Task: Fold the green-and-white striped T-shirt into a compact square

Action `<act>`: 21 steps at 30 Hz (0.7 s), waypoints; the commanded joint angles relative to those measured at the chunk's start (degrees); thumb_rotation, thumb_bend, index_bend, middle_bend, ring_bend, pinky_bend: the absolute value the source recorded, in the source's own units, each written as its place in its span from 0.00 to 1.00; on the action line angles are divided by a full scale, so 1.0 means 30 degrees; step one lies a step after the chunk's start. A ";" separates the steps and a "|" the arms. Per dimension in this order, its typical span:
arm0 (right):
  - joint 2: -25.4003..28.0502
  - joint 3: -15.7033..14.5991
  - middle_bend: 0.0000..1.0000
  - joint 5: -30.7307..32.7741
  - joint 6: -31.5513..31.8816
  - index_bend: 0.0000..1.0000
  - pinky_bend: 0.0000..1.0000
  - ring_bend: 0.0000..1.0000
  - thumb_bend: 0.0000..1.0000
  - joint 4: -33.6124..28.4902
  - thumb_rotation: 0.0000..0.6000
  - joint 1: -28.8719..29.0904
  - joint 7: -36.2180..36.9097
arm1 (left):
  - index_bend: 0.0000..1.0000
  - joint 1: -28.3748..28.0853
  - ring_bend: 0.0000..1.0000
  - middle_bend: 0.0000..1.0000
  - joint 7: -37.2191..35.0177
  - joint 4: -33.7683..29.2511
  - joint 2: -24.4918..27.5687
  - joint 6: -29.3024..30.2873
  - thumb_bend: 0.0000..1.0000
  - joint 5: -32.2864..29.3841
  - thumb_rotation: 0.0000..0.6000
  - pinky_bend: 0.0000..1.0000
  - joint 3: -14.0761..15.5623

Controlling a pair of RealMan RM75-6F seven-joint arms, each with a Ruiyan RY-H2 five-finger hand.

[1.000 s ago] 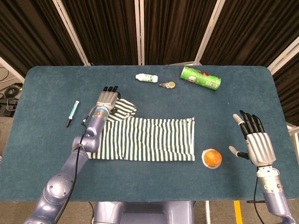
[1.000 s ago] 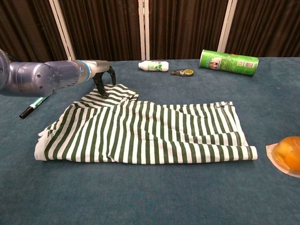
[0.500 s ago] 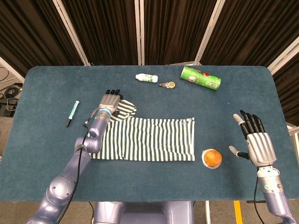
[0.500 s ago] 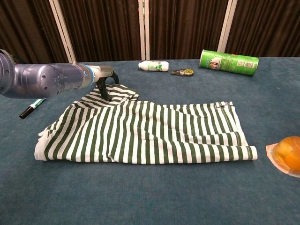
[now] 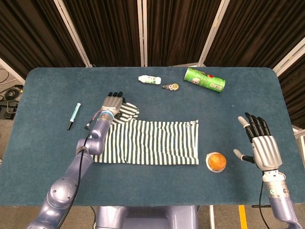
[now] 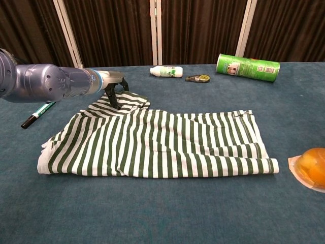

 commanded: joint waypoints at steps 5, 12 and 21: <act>0.0024 -0.0015 0.01 -0.0087 0.0061 0.14 0.00 0.00 0.03 -0.0071 1.00 -0.0017 0.0009 | 0.74 -0.0027 0.00 0.00 -0.0091 -0.0308 0.0194 0.0199 0.45 0.0021 1.00 0.00 0.0014; 0.0099 -0.0034 0.01 -0.0235 0.0216 0.14 0.00 0.00 0.03 -0.0201 1.00 -0.0072 0.0056 | 0.77 0.0107 0.00 0.00 -0.0368 -0.0690 0.0357 0.0519 0.45 -0.0026 1.00 0.00 -0.0017; 0.0182 -0.0033 0.01 -0.0358 0.0357 0.14 0.00 0.00 0.03 -0.0298 1.00 -0.0118 0.0128 | 0.82 0.0206 0.00 0.00 -0.0381 -0.0771 0.0364 0.0652 0.50 -0.0032 1.00 0.00 0.0036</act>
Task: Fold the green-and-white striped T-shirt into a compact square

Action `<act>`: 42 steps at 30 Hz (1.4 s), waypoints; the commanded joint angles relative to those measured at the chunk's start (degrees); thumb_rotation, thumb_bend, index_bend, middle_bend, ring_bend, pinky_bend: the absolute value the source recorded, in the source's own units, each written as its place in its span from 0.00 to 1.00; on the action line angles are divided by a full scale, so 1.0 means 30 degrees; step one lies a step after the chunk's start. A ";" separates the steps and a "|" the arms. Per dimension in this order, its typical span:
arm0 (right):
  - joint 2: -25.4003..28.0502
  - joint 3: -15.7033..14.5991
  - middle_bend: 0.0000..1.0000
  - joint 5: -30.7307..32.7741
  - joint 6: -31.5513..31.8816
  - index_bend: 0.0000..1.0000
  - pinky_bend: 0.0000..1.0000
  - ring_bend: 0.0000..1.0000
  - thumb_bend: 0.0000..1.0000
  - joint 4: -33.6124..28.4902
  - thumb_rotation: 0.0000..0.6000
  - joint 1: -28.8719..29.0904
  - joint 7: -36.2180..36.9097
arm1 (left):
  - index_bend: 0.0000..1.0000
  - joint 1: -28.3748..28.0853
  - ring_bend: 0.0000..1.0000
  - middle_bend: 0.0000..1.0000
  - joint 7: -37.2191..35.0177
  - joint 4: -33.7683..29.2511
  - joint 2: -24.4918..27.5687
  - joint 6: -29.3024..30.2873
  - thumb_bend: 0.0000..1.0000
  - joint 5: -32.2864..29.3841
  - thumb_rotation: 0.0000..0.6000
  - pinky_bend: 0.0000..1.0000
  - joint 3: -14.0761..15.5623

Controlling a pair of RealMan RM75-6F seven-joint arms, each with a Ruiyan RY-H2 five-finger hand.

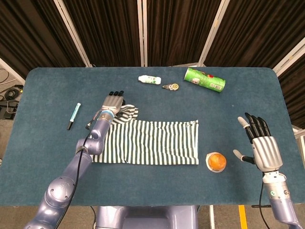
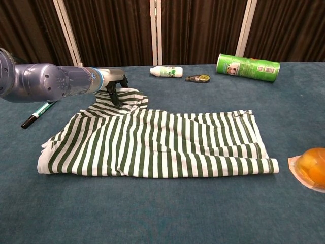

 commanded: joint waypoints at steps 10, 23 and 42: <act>0.0072 -0.0007 0.01 -0.0118 0.0107 0.14 0.00 0.00 0.03 -0.0120 1.00 -0.0039 0.0063 | 0.85 0.0200 0.00 0.00 -0.0318 -0.0696 0.0444 0.0440 0.54 0.0015 1.00 0.00 0.0033; 0.0228 -0.0083 0.01 -0.0448 0.0316 0.14 0.00 0.00 0.03 -0.0426 1.00 -0.0107 0.0188 | 0.86 0.2155 0.00 0.00 -0.1043 -0.5753 0.3059 0.2548 0.55 0.1280 1.00 0.00 0.1234; 0.0607 -0.0271 0.01 -0.1085 0.0747 0.15 0.00 0.00 0.03 -0.1064 1.00 -0.0296 0.0409 | 0.86 0.5570 0.00 0.00 0.3243 -1.5928 0.7433 0.6681 0.55 -0.1035 1.00 0.00 0.3184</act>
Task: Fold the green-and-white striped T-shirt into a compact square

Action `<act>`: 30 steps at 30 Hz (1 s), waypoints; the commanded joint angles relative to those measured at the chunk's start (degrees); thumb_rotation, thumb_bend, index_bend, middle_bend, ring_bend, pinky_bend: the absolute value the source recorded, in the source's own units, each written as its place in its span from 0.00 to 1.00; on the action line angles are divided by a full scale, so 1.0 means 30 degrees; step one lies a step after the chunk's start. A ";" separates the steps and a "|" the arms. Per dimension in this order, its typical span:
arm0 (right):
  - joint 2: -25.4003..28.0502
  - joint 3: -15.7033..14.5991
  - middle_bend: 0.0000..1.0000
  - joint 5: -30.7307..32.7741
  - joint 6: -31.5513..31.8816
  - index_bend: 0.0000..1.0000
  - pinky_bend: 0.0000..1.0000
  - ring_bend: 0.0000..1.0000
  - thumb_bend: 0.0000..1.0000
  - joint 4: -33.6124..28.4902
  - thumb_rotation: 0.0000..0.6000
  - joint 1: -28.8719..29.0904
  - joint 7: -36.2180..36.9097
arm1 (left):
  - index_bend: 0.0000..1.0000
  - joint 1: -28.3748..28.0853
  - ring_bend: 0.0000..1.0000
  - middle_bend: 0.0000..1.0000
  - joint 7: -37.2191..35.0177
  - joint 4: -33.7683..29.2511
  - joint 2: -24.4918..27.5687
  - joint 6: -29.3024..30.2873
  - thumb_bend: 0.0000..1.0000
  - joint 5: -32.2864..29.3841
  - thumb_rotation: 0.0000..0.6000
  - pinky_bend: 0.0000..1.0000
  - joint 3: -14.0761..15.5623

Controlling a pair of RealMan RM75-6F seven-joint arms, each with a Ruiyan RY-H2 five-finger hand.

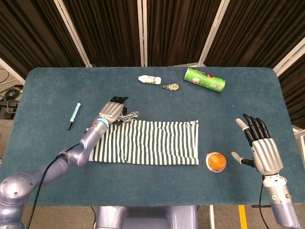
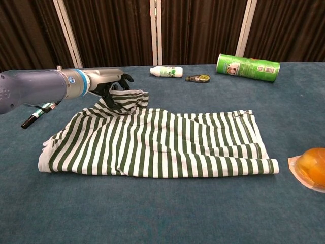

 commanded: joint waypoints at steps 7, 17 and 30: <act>0.0161 -0.0098 0.01 -0.0327 0.0218 0.15 0.00 0.00 0.03 -0.0267 1.00 -0.0095 0.0086 | 0.85 0.1375 0.00 0.00 0.3660 -0.4332 0.1966 0.2786 0.55 -0.2870 1.00 0.00 0.1268; 0.0277 -0.0173 0.01 -0.0600 0.0397 0.15 0.00 0.00 0.03 -0.0427 1.00 -0.0174 0.0180 | 0.56 0.1491 0.00 0.00 0.4552 -0.6449 0.2878 0.3352 0.39 -0.4557 1.00 0.00 0.1716; 0.0464 -0.0271 0.01 -0.1015 0.0753 0.15 0.00 0.00 0.03 -0.0704 1.00 -0.0320 0.0369 | 0.00 0.2051 0.00 0.00 0.4018 -1.0263 0.5652 0.3272 0.07 -0.5244 1.00 0.00 0.2328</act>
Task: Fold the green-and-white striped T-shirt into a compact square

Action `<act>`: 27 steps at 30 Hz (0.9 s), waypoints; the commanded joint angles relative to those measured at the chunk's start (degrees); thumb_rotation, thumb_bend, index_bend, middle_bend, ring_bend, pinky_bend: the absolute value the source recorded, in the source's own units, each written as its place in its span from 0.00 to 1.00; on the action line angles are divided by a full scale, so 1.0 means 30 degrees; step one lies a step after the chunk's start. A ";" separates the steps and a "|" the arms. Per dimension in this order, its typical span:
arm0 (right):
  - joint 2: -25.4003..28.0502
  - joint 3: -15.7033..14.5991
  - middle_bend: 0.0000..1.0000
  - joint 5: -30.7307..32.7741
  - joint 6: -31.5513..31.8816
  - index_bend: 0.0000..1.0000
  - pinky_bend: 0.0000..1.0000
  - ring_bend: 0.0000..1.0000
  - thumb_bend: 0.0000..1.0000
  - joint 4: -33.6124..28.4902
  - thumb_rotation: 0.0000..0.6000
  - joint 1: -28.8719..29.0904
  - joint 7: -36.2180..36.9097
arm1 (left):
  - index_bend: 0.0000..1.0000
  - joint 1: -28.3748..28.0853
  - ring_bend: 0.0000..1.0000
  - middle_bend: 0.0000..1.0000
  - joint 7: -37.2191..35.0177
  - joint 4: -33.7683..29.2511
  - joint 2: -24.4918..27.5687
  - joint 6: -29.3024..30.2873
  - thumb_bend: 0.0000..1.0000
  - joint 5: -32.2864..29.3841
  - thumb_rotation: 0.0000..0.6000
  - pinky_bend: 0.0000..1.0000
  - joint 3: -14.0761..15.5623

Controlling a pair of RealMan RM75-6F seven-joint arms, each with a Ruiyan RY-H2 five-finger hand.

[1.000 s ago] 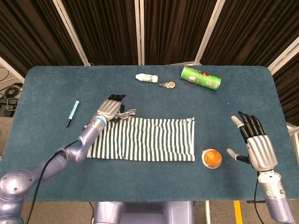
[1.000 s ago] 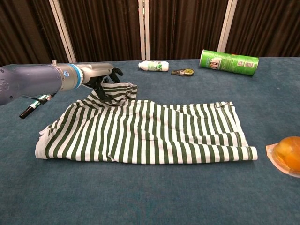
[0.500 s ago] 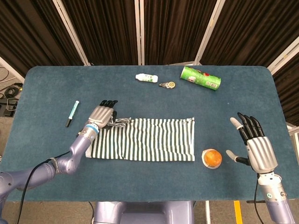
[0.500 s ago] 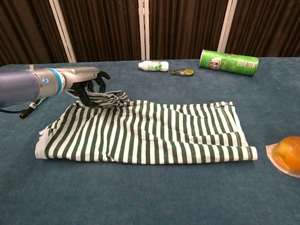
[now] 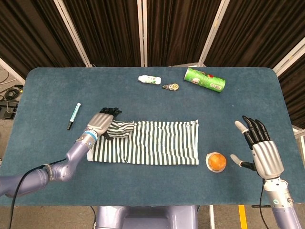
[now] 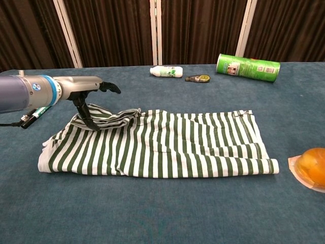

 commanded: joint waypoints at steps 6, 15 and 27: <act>0.0171 -0.0103 0.01 -0.0383 0.0326 0.16 0.00 0.00 0.03 -0.0290 1.00 -0.0146 0.0059 | 0.00 0.0983 0.00 0.00 -0.1137 -0.4001 0.3348 0.0724 0.06 0.0577 1.00 0.00 0.0256; 0.0328 -0.0186 0.01 -0.0702 0.0605 0.16 0.00 0.00 0.03 -0.0508 1.00 -0.0282 0.0167 | 0.00 0.1746 0.00 0.00 -0.2157 -0.4954 0.5142 0.1489 0.11 0.2242 1.00 0.00 0.0498; 0.0293 -0.0187 0.02 -0.0786 0.0612 0.16 0.00 0.00 0.03 -0.0569 1.00 -0.0306 -0.0027 | 0.00 0.2404 0.00 0.00 -0.5531 0.3586 0.2568 0.3532 0.01 1.2480 1.00 0.00 0.3343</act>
